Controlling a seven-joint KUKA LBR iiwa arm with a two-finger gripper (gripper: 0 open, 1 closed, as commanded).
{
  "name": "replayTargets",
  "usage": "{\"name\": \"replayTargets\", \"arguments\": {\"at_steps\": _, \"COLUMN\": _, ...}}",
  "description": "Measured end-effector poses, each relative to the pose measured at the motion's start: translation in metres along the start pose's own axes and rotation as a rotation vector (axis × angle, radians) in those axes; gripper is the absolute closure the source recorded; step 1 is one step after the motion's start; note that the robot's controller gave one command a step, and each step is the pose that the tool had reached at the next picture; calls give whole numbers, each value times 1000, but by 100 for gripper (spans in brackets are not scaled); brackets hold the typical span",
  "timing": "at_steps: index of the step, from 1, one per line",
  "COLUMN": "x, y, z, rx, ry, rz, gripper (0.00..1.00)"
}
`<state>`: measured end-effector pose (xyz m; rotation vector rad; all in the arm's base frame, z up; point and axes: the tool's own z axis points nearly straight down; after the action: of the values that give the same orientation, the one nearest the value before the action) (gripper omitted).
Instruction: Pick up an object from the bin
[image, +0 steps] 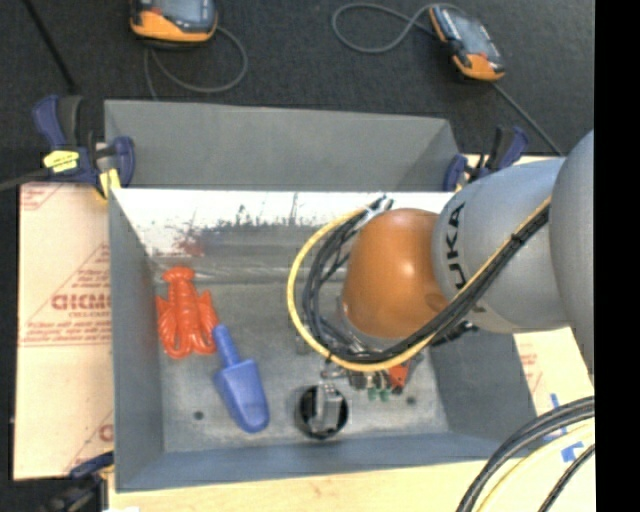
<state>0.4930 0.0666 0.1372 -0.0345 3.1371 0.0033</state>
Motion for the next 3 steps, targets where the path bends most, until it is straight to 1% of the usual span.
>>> {"name": "replayTargets", "arguments": {"at_steps": 1, "x": 18, "y": -14, "z": 27, "rx": 3, "ry": 3, "rz": -94, "gripper": 0}}
{"name": "replayTargets", "arguments": {"at_steps": 2, "x": -1, "y": -41, "z": 67, "rx": 1, "ry": 1, "rz": 347, "gripper": 100}}
{"name": "replayTargets", "arguments": {"at_steps": 3, "x": -1, "y": -41, "z": 67, "rx": 1, "ry": 1, "rz": 347, "gripper": 100}}
